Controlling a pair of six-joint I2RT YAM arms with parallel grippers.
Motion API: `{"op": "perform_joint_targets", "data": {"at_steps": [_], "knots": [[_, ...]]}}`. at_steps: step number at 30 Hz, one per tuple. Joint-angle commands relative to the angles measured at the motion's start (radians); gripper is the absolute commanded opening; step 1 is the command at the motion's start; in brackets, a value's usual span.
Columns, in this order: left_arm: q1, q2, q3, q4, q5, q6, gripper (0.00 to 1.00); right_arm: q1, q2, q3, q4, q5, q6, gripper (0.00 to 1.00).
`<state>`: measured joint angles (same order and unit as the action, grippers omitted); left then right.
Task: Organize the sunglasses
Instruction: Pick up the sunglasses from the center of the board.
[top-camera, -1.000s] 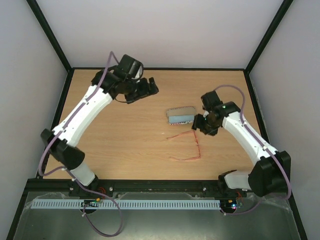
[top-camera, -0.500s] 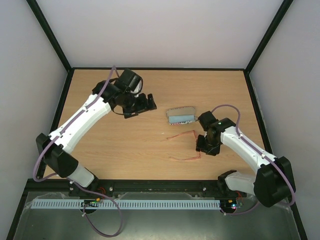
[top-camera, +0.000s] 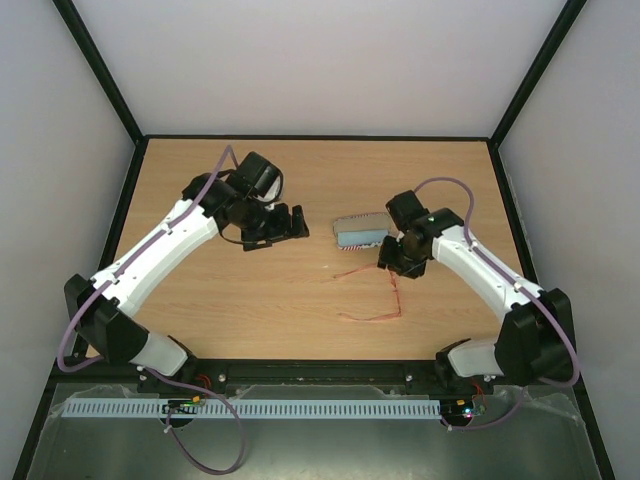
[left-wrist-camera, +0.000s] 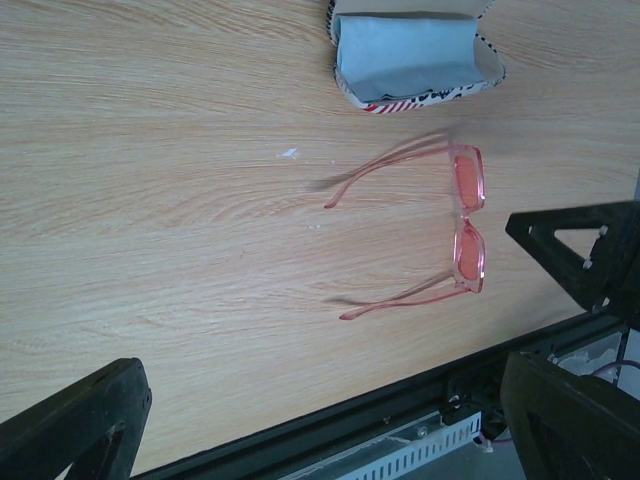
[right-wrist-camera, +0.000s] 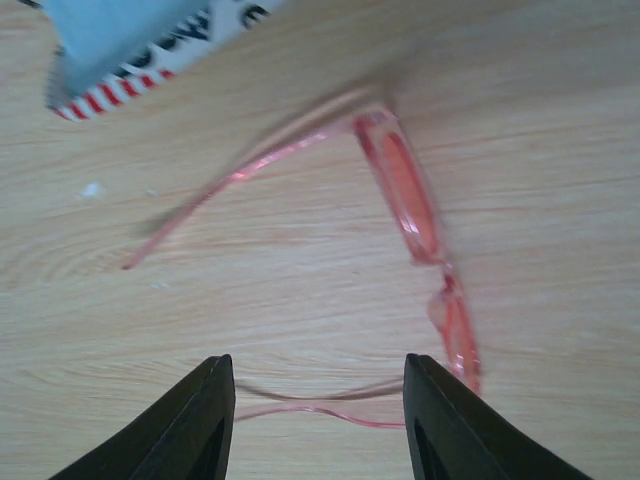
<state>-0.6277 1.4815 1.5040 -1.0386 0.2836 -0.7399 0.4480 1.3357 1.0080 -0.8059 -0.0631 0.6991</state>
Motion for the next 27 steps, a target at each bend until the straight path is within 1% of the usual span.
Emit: {"op": "perform_joint_targets", "data": {"at_steps": [1,3,6,9,14,16,18,21,23,27], "knots": [[0.002,-0.033,-0.014,-0.027,0.031,0.025,0.99,0.023,0.054,0.072,-0.014,-0.045,0.030,0.48],[0.002,-0.043,-0.030,-0.017,0.016,0.017,0.99,0.054,0.069,0.090,-0.032,-0.045,0.040,0.47],[0.005,-0.055,-0.035,-0.003,0.021,-0.013,0.99,0.115,0.061,0.101,-0.115,-0.020,0.077,0.48],[0.006,-0.060,-0.038,0.012,0.026,-0.030,0.99,0.182,-0.012,0.063,-0.162,-0.025,0.159,0.47],[0.005,-0.046,-0.044,0.017,0.039,-0.008,0.99,0.278,-0.157,-0.017,-0.221,-0.043,0.337,0.48],[0.005,-0.041,-0.053,0.021,0.046,0.009,0.99,0.315,-0.211,-0.081,-0.220,-0.053,0.429,0.48],[0.005,-0.034,-0.062,0.027,0.054,0.027,0.99,0.345,-0.255,-0.137,-0.220,-0.040,0.506,0.51],[0.006,-0.024,-0.068,0.036,0.065,0.047,0.99,0.352,-0.310,-0.209,-0.201,0.002,0.602,0.54],[0.007,-0.019,-0.069,0.038,0.069,0.060,0.99,0.353,-0.314,-0.236,-0.177,0.035,0.660,0.58],[0.009,-0.018,-0.073,0.038,0.092,0.083,0.99,0.352,-0.271,-0.276,-0.096,0.069,0.769,0.62]]}}
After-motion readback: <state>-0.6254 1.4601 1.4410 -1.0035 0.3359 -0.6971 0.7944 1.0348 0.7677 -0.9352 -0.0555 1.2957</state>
